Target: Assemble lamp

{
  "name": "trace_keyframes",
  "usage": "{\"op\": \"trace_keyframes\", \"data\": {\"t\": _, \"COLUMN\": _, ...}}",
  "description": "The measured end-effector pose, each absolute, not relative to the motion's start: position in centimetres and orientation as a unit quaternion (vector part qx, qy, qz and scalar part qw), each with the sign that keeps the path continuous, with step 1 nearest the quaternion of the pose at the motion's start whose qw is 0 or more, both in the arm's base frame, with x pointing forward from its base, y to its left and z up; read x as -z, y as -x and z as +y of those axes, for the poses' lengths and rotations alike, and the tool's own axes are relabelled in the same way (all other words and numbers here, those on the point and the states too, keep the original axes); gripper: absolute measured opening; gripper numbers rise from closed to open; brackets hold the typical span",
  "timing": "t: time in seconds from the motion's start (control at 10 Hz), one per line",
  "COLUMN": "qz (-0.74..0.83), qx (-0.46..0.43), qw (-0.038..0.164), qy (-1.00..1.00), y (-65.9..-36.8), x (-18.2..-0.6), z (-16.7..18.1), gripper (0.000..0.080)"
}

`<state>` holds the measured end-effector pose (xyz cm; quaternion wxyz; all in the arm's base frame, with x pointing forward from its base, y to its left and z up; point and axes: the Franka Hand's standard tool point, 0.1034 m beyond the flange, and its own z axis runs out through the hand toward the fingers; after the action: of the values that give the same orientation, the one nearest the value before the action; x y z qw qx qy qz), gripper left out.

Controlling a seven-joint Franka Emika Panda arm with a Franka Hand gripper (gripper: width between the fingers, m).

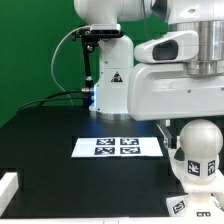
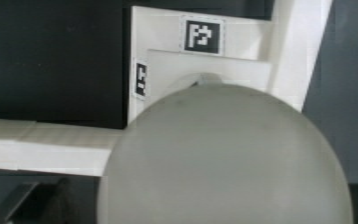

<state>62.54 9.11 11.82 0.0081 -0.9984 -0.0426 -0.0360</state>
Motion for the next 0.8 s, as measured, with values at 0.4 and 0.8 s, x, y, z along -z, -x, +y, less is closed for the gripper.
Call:
{"op": "trace_keyframes", "data": {"t": 0.4, "qz": 0.031, "qx": 0.035, "qw": 0.011, "qy": 0.999, "y": -62.56, "x": -11.83, "z": 9.04, "gripper": 0.0571}}
{"op": "trace_keyframes", "data": {"t": 0.8, "qz": 0.290, "qx": 0.020, "qw": 0.008, "qy": 0.957, "y": -62.29, "x": -11.68, "z": 9.04, "gripper": 0.0573}}
